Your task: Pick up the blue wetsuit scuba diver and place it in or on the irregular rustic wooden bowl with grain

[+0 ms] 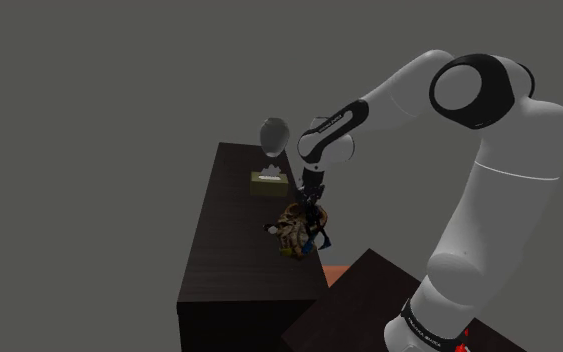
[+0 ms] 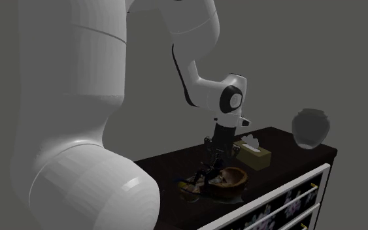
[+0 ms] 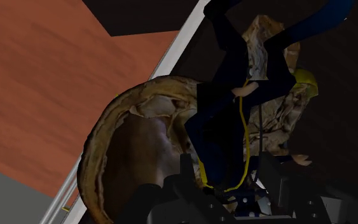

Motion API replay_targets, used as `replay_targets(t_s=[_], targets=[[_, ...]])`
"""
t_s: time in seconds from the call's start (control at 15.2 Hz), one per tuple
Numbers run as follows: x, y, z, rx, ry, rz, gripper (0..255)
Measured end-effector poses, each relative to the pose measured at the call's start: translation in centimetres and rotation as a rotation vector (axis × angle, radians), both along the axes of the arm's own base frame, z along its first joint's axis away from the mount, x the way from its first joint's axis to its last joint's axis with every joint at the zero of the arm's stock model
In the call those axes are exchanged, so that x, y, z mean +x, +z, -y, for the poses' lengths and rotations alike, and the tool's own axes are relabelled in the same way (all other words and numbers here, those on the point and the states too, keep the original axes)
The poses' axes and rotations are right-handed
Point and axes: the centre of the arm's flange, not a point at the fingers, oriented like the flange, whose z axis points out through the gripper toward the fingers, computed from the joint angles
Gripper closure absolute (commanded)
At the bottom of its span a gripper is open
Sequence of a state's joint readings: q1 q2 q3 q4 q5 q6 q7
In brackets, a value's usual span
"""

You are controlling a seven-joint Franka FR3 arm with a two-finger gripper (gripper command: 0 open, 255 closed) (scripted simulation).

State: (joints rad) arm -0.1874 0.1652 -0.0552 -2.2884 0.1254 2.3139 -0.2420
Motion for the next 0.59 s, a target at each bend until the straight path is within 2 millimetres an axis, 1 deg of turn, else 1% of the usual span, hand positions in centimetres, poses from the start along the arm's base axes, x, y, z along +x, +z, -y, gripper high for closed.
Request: replay_targets(t_s=[0.4,0.46,0.59], targets=[[0.04,-0.31,-0.03,0.000,0.000,0.001,255],[0.03,-0.31,-0.03,0.000,0.000,0.001,0],[0.04,-0.31,-0.03,0.000,0.000,0.001,0]])
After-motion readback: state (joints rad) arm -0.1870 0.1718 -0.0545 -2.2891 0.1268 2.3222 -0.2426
